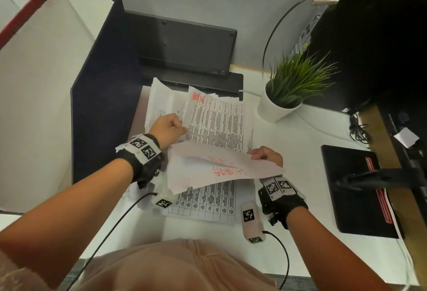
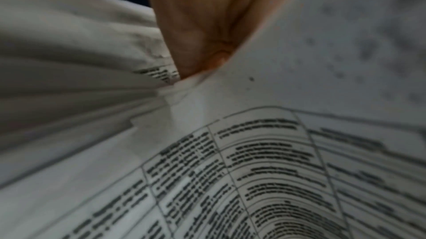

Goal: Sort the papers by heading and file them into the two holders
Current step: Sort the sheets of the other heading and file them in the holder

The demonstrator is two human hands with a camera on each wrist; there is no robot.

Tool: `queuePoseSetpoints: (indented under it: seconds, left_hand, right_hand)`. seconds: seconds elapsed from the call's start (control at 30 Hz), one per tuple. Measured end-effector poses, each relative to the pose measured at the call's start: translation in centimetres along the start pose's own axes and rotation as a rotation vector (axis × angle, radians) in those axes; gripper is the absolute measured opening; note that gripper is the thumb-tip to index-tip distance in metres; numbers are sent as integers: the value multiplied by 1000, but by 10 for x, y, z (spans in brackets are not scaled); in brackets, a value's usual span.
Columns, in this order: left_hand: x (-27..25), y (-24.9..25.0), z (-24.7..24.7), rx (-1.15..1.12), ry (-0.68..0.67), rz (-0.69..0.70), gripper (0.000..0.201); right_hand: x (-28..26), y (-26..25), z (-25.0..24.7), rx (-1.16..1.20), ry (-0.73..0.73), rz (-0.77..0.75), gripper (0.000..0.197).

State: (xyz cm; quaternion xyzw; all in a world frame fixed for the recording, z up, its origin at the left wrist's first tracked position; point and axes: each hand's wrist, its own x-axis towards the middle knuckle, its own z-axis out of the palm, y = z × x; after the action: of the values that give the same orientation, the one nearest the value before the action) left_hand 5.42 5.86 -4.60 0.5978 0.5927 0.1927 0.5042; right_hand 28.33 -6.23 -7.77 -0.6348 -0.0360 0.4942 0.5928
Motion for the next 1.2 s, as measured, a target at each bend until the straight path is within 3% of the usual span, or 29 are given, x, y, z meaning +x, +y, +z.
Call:
queuePoseSetpoints:
  seconds: [0.1,0.17,0.23,0.33,0.43,0.5,0.6,0.67,0.73,0.87,1.03,1.2]
  left_hand:
    - [-8,-3,-6,-127,-74,61,27]
    - [-12,-3,-7,-143,-103,102,31]
    - [-17,0,-8,-97,-129,146,19]
    - [-22,4,-11,-106,-210,199,28]
    - [-23,7,-15,-63,-257,221,36]
    - [-20,8,-16,9,-237,219,35]
    - [-10,5,-16,151,-12,66,32]
    - [-4,3,-18,216,131,-62,24]
    - [0,5,-22,257,124,-172,27]
    - [10,0,-25,224,33,-330,42]
    - [9,3,-16,358,104,-337,46]
    - [5,5,-13,354,30,-306,38]
  right_hand:
    - [-1,0,-3,-54,20,-100,45]
    - [-2,3,-5,-339,52,-280,42]
    - [-6,1,-4,-632,64,-425,29]
    - [-8,-1,-5,-600,9,-435,45]
    - [-8,-4,-5,-676,-57,-463,33]
    - [-9,-5,-4,-589,-127,-417,22]
    - [-6,-4,-4,-343,-124,-256,52]
    - [-5,-2,-4,-227,-75,-178,42]
    - [-7,-1,-2,-145,-52,-117,29]
    - [-7,0,-3,-105,-46,-93,26]
    - [-7,1,-4,-142,-25,-98,32]
    - [-5,3,-6,-149,-20,-95,40]
